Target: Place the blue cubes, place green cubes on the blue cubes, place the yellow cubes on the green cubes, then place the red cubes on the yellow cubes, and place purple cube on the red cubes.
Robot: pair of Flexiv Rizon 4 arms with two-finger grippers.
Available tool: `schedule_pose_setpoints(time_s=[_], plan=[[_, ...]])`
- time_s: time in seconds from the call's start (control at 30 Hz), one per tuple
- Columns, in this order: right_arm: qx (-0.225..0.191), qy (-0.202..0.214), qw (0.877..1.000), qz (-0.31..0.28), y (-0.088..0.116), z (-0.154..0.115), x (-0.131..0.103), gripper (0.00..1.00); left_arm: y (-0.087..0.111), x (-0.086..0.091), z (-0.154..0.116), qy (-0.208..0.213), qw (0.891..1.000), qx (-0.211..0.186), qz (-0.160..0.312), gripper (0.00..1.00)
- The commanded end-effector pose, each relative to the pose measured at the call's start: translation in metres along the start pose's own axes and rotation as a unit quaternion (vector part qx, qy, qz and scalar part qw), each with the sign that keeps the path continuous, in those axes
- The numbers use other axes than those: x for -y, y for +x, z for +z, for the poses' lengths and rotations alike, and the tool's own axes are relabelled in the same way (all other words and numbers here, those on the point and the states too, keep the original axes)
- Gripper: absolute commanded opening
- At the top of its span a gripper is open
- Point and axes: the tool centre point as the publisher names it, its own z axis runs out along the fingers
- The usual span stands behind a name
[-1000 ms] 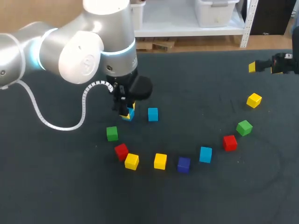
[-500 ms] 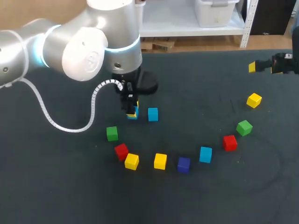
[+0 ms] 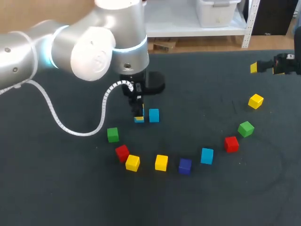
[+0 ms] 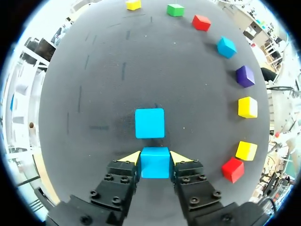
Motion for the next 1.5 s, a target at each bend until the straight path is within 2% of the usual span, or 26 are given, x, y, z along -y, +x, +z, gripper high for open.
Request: schedule_pose_setpoints(time_s=[0.03, 1.37, 1.4, 1.43, 1.5], plan=[[0.000, 0.000, 1.000, 0.000, 0.0000, 0.0000, 0.0000, 1.00, -0.0038, -0.0067, 0.0013, 0.006, 1.000, -0.004, -0.002, 0.00], [0.000, 0.000, 1.000, 0.000, 0.0000, 0.0000, 0.0000, 1.00, -0.0035, -0.0103, 0.0097, 0.014, 1.000, -0.008, -0.008, 0.00], [0.000, 0.000, 1.000, 0.000, 0.0000, 0.0000, 0.0000, 1.00, -0.0035, -0.0105, 0.0098, 0.014, 1.000, -0.008, -0.008, 0.05], [0.000, 0.000, 1.000, 0.000, 0.0000, 0.0000, 0.0000, 1.00, -0.0034, -0.0106, 0.0100, 0.015, 1.000, -0.008, -0.008, 0.25], [0.000, 0.000, 1.000, 0.000, 0.0000, 0.0000, 0.0000, 1.00, -0.0032, -0.0108, 0.0106, 0.018, 1.000, -0.009, -0.009, 0.45]])
